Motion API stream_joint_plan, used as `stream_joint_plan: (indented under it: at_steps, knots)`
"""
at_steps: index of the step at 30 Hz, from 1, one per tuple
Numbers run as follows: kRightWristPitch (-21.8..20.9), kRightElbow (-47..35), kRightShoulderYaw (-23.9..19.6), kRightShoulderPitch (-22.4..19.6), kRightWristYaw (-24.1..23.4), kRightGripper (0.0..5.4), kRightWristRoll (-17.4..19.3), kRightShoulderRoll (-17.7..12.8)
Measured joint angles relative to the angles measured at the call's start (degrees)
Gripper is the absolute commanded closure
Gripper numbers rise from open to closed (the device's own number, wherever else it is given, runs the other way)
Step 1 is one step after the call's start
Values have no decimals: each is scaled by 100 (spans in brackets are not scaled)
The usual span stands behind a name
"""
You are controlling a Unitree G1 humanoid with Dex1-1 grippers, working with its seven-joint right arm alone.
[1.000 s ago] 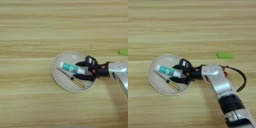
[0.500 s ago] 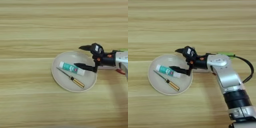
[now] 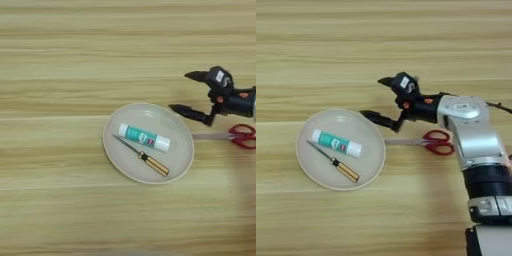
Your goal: Move the objects on the table
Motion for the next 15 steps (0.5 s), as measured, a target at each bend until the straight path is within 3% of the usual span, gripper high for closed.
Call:
stream_joint_plan:
  at_steps: [15]
  knots:
    - [-772, 2228, -393, -512, -43, 5, -48, -365]
